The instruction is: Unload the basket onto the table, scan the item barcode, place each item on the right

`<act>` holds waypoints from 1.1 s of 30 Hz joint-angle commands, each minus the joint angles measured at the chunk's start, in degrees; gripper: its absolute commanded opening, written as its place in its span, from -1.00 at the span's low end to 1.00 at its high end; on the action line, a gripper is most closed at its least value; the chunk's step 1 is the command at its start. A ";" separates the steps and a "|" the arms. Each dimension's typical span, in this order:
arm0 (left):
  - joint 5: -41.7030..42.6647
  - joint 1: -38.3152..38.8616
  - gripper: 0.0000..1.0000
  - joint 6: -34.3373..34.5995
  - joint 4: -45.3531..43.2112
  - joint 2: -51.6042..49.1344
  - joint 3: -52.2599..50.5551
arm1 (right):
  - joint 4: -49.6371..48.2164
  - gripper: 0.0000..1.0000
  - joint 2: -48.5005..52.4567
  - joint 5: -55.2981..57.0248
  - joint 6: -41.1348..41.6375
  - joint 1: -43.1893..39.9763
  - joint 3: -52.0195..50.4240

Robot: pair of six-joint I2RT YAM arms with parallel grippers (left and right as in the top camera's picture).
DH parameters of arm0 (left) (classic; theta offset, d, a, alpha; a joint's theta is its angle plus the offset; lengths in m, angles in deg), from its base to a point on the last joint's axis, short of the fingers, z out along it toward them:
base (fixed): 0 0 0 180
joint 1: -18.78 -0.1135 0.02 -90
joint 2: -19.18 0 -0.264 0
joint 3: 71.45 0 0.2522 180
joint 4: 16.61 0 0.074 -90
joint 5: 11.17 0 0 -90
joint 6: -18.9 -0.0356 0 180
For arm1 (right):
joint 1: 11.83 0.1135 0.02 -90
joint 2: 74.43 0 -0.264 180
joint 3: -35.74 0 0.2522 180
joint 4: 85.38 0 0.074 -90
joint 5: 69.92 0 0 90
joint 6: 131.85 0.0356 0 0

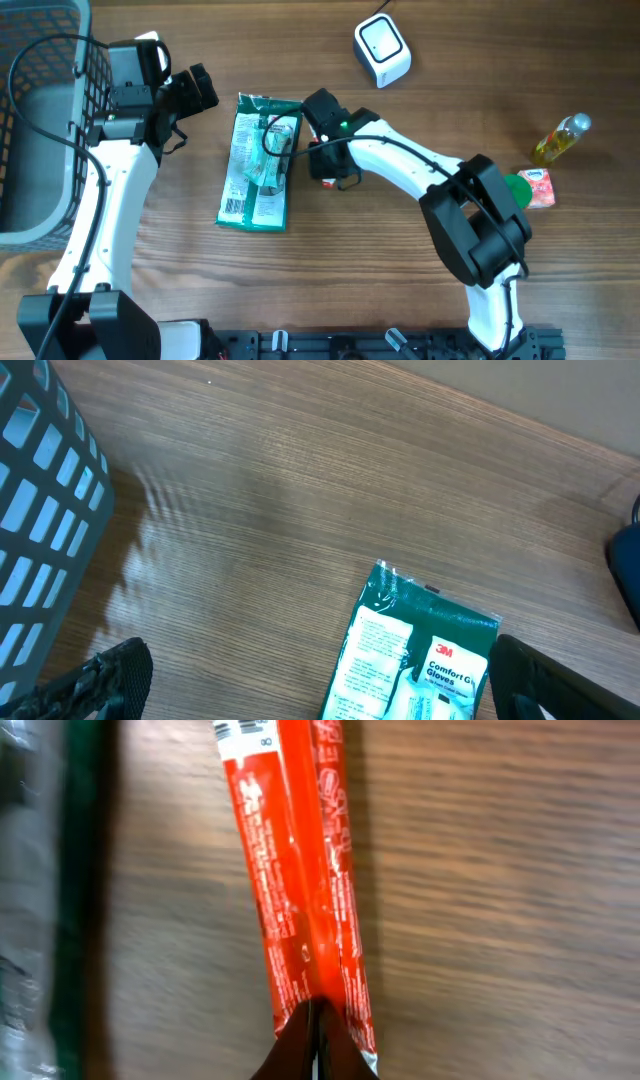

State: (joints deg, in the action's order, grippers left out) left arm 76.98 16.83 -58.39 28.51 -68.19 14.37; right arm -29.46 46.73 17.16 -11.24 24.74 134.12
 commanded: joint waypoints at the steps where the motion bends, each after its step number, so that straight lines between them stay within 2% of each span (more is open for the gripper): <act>1: -0.57 -0.24 1.00 -0.48 -0.02 0.00 0.37 | 7.04 -0.91 0.17 2.78 -8.68 -2.12 0.68; 4: -0.57 -0.24 1.00 -0.48 -0.02 0.00 0.37 | 12.68 -0.91 -1.36 3.82 -12.63 -3.10 1.20; 8: -0.57 -0.24 1.00 -0.48 -0.02 0.00 0.37 | 16.39 -0.89 -3.69 4.26 -12.41 -4.50 1.22; 12: -0.57 -0.24 1.00 -0.48 -0.02 0.00 0.37 | 17.00 -0.76 -7.13 0.28 -12.41 -4.79 1.22; 14: -0.57 -0.24 1.00 -0.48 -0.02 0.00 0.37 | 17.09 -0.13 -9.68 0.28 -10.97 -4.79 1.22; 16: -0.57 -0.24 1.00 -0.48 -0.02 0.00 0.37 | 17.66 0.34 -12.15 0.07 -10.38 -5.20 1.22; 19: -0.57 -0.24 1.00 -0.48 -0.02 0.00 0.37 | 18.99 0.38 -14.64 0.09 -9.44 -6.93 1.20; 21: -0.57 -0.24 1.00 -0.48 0.00 0.00 0.37 | 19.28 0.56 -15.15 -0.13 -9.42 -8.98 1.20; 22: -0.57 -0.24 1.00 -0.48 -0.02 0.00 0.37 | 19.43 0.58 -15.15 -1.62 -9.46 -10.62 1.14; 25: -0.57 -0.24 1.00 -0.48 -0.02 0.00 0.37 | 18.93 0.58 -15.12 -6.56 -9.49 -14.36 0.02; 29: 0.13 -0.13 1.00 -0.26 -0.52 0.00 0.37 | 17.79 0.60 -15.10 -7.23 -9.55 -16.57 -2.03; 31: 5.38 -0.02 1.00 -0.24 0.55 0.00 0.37 | 16.59 0.58 -15.10 -6.03 -9.53 -16.70 -3.37; 33: 20.24 -0.02 1.00 -0.31 5.03 -0.02 0.31 | 14.51 0.72 -15.10 -5.70 -9.55 -16.85 -5.60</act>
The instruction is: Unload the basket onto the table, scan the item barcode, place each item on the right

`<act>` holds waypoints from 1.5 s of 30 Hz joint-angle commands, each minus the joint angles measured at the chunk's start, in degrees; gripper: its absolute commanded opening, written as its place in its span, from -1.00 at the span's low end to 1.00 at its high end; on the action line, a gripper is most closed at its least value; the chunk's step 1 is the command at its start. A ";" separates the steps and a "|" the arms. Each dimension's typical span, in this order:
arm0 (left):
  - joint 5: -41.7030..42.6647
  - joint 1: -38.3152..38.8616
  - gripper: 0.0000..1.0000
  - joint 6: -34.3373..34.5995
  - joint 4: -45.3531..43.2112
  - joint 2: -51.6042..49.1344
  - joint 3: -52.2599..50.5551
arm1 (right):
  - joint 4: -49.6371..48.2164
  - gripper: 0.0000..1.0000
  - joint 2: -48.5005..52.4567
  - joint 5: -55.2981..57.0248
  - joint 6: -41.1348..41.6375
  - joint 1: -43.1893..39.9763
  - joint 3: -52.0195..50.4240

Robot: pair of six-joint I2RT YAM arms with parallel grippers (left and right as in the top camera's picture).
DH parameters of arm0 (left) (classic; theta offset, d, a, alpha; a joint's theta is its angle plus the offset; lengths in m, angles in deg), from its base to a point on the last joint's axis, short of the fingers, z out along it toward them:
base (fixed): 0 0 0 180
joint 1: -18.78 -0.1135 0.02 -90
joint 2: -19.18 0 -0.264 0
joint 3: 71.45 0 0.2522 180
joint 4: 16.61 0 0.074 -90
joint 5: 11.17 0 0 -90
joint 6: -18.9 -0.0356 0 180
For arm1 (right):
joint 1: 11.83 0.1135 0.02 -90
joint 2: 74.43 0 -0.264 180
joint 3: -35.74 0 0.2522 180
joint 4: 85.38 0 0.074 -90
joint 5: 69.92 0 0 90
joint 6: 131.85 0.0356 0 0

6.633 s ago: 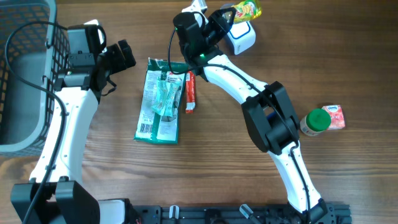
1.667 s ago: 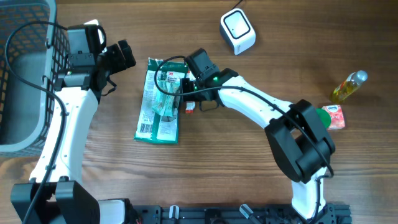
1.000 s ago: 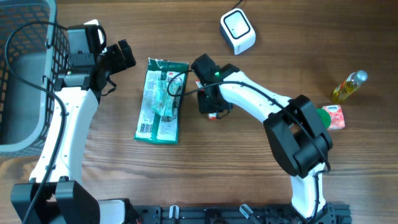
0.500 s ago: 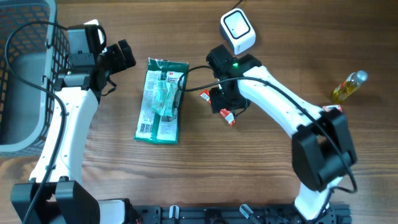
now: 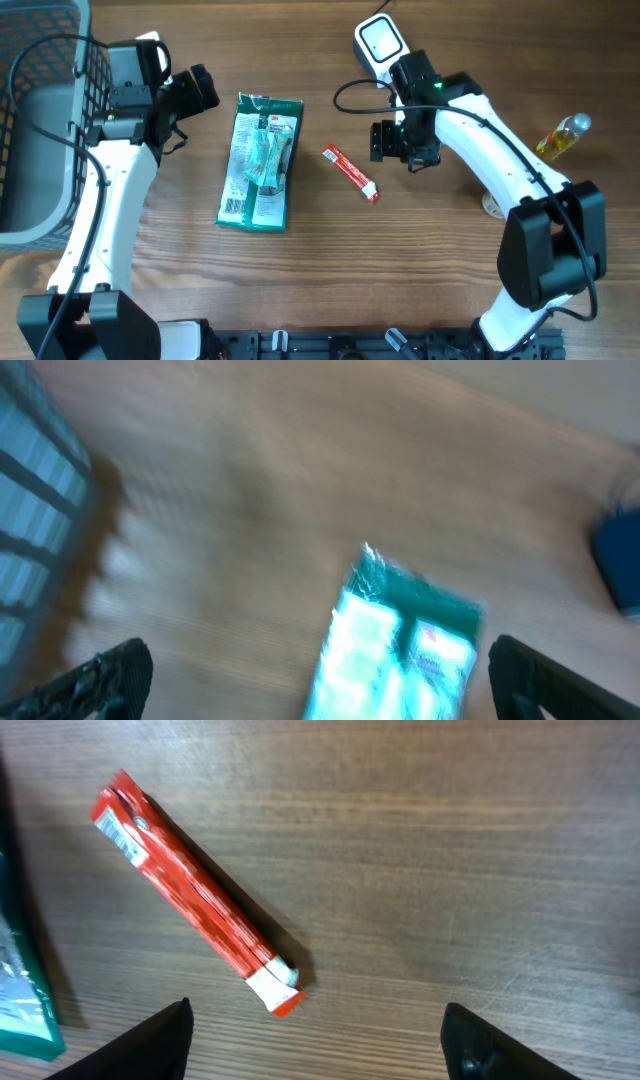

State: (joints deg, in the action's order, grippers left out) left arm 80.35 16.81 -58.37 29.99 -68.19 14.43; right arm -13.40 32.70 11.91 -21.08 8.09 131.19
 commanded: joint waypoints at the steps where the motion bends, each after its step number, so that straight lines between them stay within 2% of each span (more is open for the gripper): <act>1: 22.40 0.00 1.00 -0.35 4.22 -0.07 0.22 | -2.25 0.72 -1.07 -0.48 0.31 -0.31 -3.41; 4: 35.95 0.87 1.00 -0.33 4.94 -0.07 0.22 | -4.76 0.72 -1.07 -2.71 0.24 -1.22 -5.27; 6: 37.46 2.32 1.00 -0.31 5.01 -0.07 0.22 | -5.09 0.72 -1.07 -6.08 -0.42 -2.49 -5.53; 7: 37.46 3.39 0.44 -0.31 5.57 -0.07 0.20 | -5.07 0.72 -1.07 -7.13 -1.60 -2.95 -5.53; 8: 37.44 4.42 -0.43 -0.28 5.64 -0.09 0.09 | -5.01 0.72 -1.07 -8.41 -2.97 -3.54 -5.53; 9: 37.42 5.99 -0.92 -0.09 5.64 -0.09 -0.15 | -4.90 0.72 -1.07 -9.18 -3.76 -4.20 -5.55; 11: 34.45 9.57 -0.92 2.43 5.62 -0.37 -0.39 | -4.81 0.72 -1.07 -10.60 -4.26 -5.25 -5.60; 15: 16.63 20.79 -0.92 13.35 5.51 -2.67 -0.57 | -4.81 0.71 -1.07 -14.23 -5.53 -7.28 -5.66; 19: 11.06 26.71 -0.88 16.24 4.42 -6.49 -0.57 | -4.90 0.71 -1.07 -14.62 -6.08 -7.80 -6.21; 25: 10.60 30.71 -0.92 18.25 -1.84 -15.78 -0.57 | -7.21 0.72 -1.07 -14.64 -6.23 -7.78 -9.01; 32: 10.58 32.39 -0.92 18.80 -3.17 -21.33 -0.57 | -10.99 0.72 -1.05 -15.28 -5.55 -7.78 -12.59; 42: 10.34 35.30 -0.92 19.47 -3.98 -23.19 -0.59 | -13.64 0.71 -1.05 -17.62 -5.18 -7.78 -13.94; 45: 7.17 36.74 -0.92 19.58 -4.02 -23.45 -0.59 | -13.66 0.72 -1.05 -17.62 -5.18 -7.78 -13.94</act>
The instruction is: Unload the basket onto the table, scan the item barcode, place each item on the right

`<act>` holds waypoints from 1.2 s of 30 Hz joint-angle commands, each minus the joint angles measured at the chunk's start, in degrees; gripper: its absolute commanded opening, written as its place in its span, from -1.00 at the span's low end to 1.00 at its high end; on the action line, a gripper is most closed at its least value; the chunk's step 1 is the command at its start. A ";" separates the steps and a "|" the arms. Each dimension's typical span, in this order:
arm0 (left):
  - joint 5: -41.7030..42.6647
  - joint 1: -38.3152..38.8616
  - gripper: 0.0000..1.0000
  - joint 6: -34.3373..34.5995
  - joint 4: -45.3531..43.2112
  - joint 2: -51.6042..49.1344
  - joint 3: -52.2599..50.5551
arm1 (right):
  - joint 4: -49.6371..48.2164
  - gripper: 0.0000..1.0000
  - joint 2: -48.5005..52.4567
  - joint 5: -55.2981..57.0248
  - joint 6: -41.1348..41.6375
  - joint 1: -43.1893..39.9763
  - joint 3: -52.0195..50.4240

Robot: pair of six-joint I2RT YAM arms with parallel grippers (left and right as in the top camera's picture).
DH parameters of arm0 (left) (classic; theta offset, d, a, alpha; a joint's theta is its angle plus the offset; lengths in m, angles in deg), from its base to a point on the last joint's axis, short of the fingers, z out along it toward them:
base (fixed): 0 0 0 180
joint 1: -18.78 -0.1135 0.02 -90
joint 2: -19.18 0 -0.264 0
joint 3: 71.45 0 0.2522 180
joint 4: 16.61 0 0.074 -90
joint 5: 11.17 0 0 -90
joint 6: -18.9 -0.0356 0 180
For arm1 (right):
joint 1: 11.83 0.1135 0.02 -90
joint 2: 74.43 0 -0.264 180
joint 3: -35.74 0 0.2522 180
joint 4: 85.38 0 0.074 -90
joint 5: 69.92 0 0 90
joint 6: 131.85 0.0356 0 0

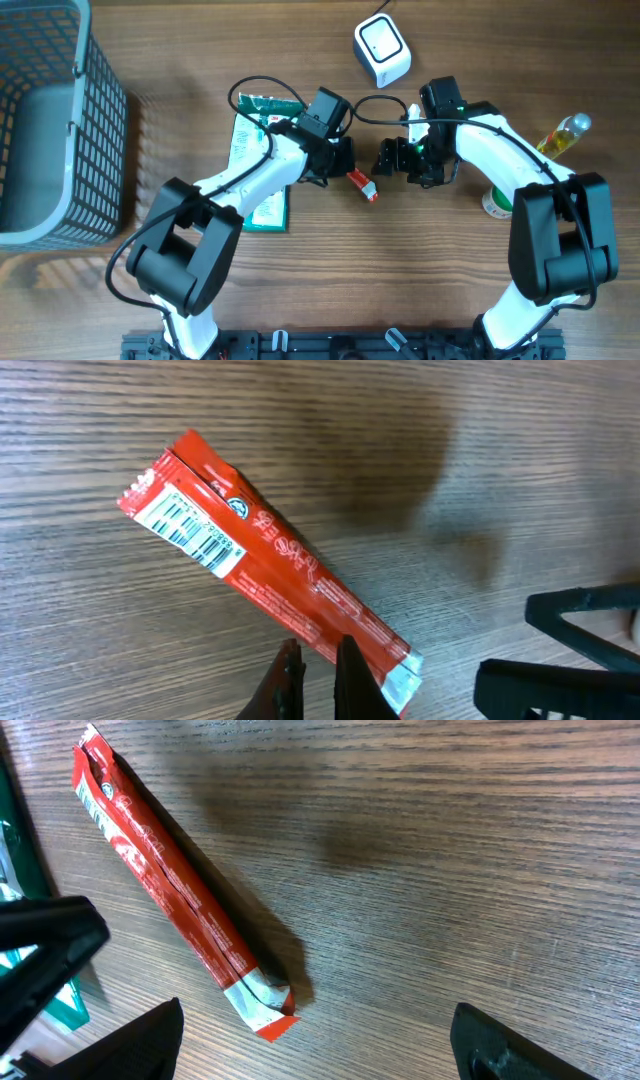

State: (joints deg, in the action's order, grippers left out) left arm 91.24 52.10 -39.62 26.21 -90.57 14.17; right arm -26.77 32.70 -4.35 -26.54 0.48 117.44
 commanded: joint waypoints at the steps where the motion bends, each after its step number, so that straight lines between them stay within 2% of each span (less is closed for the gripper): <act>1: -4.50 1.75 -0.92 1.16 -0.39 -1.25 -0.33 | -0.37 0.72 -1.05 -1.36 0.28 -0.17 -0.20; 16: -4.61 1.84 -0.92 1.16 -4.44 -5.88 -0.35 | -0.66 0.70 -1.05 -3.04 0.09 -0.17 -0.20; 23: -4.59 0.92 -0.92 1.16 -3.98 -1.49 1.05 | -2.14 0.68 -1.05 -5.14 -0.44 -0.20 -0.20; 28: -4.61 -1.79 -0.92 1.16 -3.54 2.84 1.03 | -4.42 0.68 -1.42 -17.20 -6.95 -2.67 0.31; 36: -5.03 -3.91 -0.92 1.16 -2.56 2.34 1.03 | -0.85 0.67 -1.62 -22.14 -12.76 -6.78 0.28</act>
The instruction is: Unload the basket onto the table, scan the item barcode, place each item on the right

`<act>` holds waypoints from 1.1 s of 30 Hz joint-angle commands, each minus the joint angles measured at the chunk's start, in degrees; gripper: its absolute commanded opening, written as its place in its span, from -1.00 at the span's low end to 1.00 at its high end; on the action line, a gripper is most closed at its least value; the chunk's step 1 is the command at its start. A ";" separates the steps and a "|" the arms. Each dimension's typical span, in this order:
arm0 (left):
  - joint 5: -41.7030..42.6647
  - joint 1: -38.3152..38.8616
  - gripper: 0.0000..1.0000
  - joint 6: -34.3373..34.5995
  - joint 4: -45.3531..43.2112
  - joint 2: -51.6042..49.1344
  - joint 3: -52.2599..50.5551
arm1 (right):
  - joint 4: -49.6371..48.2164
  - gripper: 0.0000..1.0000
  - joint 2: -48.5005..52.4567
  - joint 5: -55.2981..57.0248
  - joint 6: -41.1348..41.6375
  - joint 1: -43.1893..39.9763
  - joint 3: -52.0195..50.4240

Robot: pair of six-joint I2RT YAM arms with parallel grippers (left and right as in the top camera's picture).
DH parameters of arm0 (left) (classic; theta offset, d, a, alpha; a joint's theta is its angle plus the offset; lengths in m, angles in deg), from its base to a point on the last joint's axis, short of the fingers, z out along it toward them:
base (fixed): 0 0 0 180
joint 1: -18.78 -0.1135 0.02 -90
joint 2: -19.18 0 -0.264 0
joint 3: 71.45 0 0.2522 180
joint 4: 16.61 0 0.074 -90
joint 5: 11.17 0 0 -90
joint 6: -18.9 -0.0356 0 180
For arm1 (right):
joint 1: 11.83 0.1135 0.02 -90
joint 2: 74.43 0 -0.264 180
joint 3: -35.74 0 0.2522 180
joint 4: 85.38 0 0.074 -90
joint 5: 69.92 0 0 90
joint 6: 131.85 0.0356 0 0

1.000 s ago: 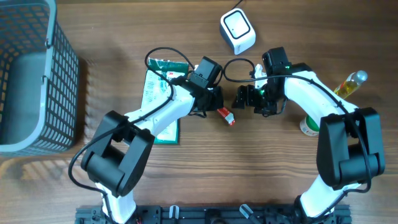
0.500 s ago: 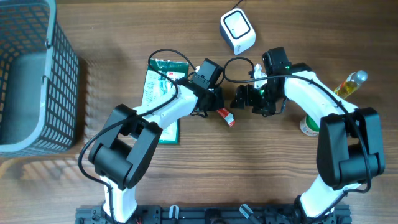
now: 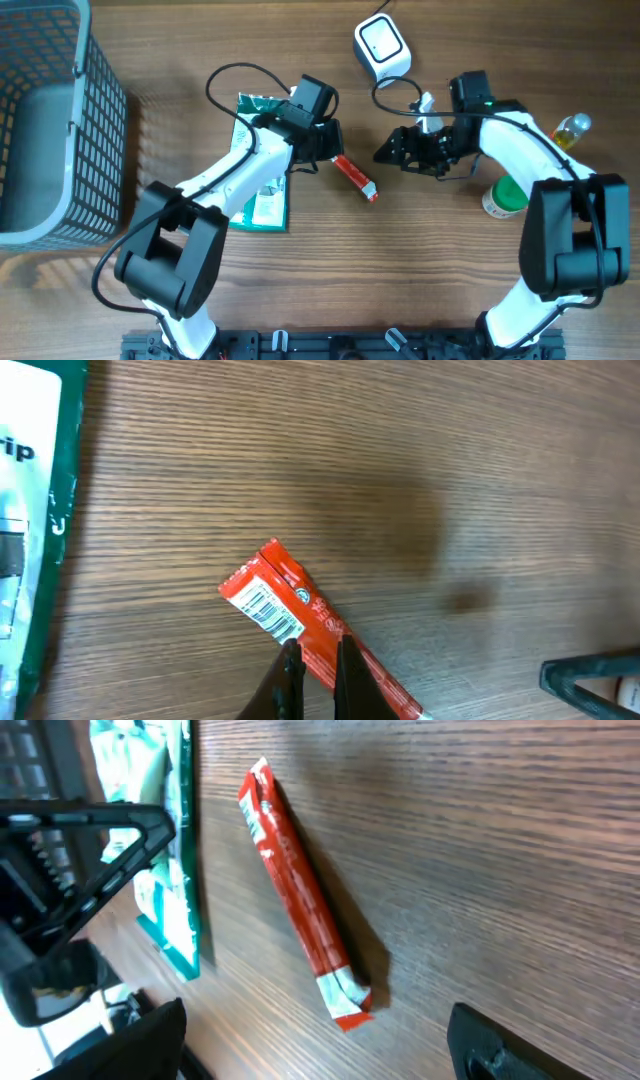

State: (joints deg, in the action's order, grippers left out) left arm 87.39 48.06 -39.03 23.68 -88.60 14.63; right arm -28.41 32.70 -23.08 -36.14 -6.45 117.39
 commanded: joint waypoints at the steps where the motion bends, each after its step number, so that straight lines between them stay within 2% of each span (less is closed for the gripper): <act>1: -1.20 0.11 -0.92 0.55 -0.02 -0.22 0.57 | 1.07 0.68 -1.62 -3.41 -3.17 0.15 0.33; 16: -1.18 0.50 -0.92 0.55 -1.27 -10.45 0.55 | 1.14 0.67 -1.60 -2.80 -2.58 0.22 -3.17; 23: -1.18 0.48 -0.92 0.55 -1.22 -10.49 0.44 | -9.53 0.38 -1.60 -2.82 3.69 1.60 -10.80; 28: -1.18 0.50 -0.92 0.55 -1.05 -10.49 0.44 | -18.99 0.25 -1.60 -2.78 12.61 4.72 -15.63; 29: -1.18 0.48 -0.92 0.55 -0.96 -10.49 0.44 | -20.63 0.19 -1.60 -2.75 14.10 5.53 -16.28; 30: -1.18 0.48 -0.92 0.55 -0.72 -10.49 0.44 | -23.34 0.01 -1.60 -0.44 17.25 7.08 -17.05; 33: -1.18 0.48 -0.92 0.55 -0.39 -10.49 0.44 | -24.63 -0.20 -1.60 3.28 19.96 7.74 -17.05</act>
State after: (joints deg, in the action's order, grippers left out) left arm 87.19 48.30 -39.03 22.43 -96.76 15.35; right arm -51.78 32.15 -23.56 -21.23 0.26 101.11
